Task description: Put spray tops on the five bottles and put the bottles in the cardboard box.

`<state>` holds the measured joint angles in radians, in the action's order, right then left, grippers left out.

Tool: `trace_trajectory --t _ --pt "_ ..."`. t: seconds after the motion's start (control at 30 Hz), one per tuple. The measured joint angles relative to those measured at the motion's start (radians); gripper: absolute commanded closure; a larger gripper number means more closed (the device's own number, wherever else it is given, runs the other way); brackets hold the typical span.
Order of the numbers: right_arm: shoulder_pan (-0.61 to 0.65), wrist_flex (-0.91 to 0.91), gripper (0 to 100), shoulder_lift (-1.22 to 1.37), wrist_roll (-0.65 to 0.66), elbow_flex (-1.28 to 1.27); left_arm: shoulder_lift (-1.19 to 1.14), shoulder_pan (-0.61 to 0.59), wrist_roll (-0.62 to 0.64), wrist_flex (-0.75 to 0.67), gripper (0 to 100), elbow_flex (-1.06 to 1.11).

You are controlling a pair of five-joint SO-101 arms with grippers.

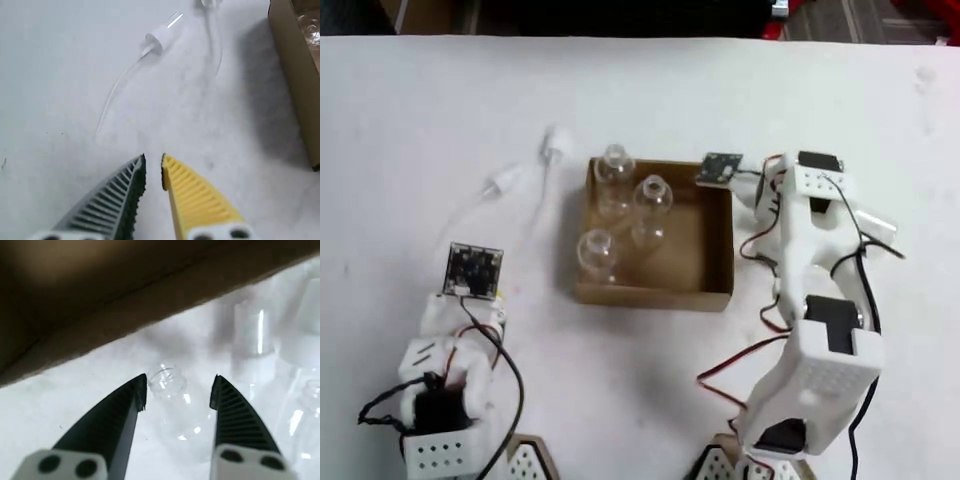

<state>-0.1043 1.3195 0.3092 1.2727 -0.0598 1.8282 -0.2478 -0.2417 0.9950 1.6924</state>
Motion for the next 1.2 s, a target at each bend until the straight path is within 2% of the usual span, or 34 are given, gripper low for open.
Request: trace_trajectory --t 0.2,0.47,0.87,1.1,1.2 --pt "-0.080 -0.087 82.1 0.003 0.000 0.000 0.000 0.000 0.000 0.000 94 0.000" --pt "-0.112 -0.135 98.3 0.008 -0.072 0.002 0.000 0.000 0.000 0.000 94 0.000" --pt "-0.115 -0.133 98.2 0.009 -0.084 0.000 0.000 0.000 0.000 0.000 94 0.000" --pt "-0.153 -0.132 97.9 -0.009 -0.239 0.054 0.000 0.000 0.000 0.000 94 0.000" --pt "-0.161 -0.106 92.2 -0.015 -0.244 0.061 0.000 0.000 0.000 0.000 94 0.000"
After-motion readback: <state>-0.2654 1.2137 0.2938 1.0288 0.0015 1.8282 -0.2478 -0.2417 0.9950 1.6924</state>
